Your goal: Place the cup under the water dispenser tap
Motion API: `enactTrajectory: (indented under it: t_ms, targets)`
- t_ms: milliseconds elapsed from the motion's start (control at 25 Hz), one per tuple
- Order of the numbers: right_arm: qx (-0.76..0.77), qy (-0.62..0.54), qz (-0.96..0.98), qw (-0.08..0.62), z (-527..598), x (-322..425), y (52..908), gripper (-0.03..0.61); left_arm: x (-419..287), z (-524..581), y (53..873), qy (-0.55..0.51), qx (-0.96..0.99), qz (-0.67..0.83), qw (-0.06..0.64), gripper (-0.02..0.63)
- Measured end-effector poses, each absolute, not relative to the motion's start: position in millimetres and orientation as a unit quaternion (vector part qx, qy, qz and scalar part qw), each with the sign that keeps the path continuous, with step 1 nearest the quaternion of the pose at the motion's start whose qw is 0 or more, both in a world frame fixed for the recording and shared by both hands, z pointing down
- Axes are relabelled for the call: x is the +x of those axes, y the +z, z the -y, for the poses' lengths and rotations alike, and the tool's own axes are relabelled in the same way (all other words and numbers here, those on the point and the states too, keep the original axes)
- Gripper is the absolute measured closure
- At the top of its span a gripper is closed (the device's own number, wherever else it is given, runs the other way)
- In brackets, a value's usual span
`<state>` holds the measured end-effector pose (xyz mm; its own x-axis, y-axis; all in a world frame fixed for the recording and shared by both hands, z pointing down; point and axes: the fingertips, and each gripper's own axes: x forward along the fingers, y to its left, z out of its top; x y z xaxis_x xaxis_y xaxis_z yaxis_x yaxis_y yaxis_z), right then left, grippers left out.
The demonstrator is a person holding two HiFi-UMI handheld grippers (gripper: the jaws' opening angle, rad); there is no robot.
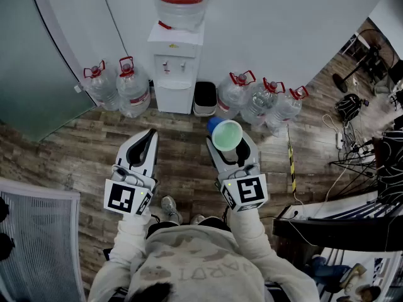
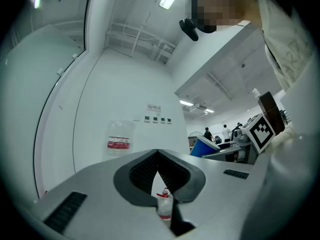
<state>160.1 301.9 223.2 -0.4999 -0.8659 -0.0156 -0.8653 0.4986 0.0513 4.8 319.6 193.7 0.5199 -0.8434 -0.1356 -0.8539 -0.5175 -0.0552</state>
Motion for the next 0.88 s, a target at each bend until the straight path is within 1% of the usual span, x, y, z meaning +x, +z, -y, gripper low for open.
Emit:
enactTrajectory:
  t_ms: [320, 880]
  targets:
    - [0.496, -0.033, 0.868, 0.006, -310, 163, 221, 0.293, 12, -329, 191, 0.048, -0.87, -0.487, 0.061, 0.609]
    - [0.497, -0.037, 0.867, 0.007, -276, 134, 222, 0.293, -18, -292, 193, 0.052, -0.871, -0.485, 0.061, 0.609]
